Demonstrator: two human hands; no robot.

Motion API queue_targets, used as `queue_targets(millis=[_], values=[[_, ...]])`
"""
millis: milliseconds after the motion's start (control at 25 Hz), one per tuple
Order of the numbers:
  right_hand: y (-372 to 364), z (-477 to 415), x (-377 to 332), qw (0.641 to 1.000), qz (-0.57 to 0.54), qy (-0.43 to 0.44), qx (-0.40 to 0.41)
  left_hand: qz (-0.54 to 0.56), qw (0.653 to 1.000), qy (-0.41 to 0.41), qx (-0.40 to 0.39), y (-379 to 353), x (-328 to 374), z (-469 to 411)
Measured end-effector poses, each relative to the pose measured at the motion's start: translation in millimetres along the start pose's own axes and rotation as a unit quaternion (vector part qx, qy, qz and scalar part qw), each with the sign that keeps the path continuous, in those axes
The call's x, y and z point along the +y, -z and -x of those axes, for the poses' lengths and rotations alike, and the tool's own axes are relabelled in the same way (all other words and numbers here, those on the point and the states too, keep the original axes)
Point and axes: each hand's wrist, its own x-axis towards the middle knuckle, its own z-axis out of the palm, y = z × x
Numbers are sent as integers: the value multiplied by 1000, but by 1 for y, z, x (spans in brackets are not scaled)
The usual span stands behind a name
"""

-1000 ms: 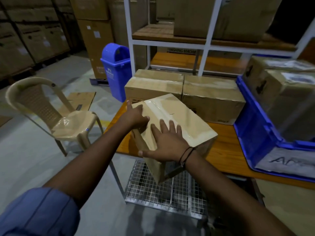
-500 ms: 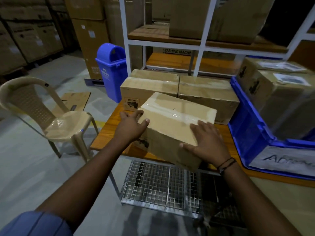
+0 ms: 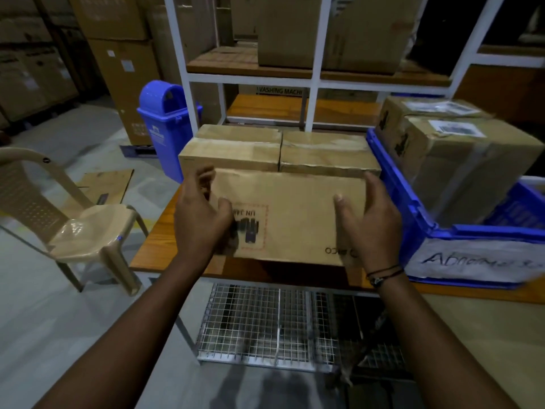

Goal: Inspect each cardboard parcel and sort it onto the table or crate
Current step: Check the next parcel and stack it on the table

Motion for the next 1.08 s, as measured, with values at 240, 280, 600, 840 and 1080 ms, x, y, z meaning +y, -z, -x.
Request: queue_targets(millis=[240,280,600,840,1080], values=[[8,-29,-12,1000,3,24,1,13,997,41,-60,-3,9,-16],[7,-32,-11,1000,13,25,-7,8,995,55,-82,-3,8,-16],[-6,-14,9,986,50,-18,-159,10,989,63,-133,-4,-5,2],[-10,-19,10,997,19,2,-77,-37,996,22,-73,-8,-3,0],[-21,-40,11,1000,-23,7,1,-24,998,13,-51,-25,-12,-17]])
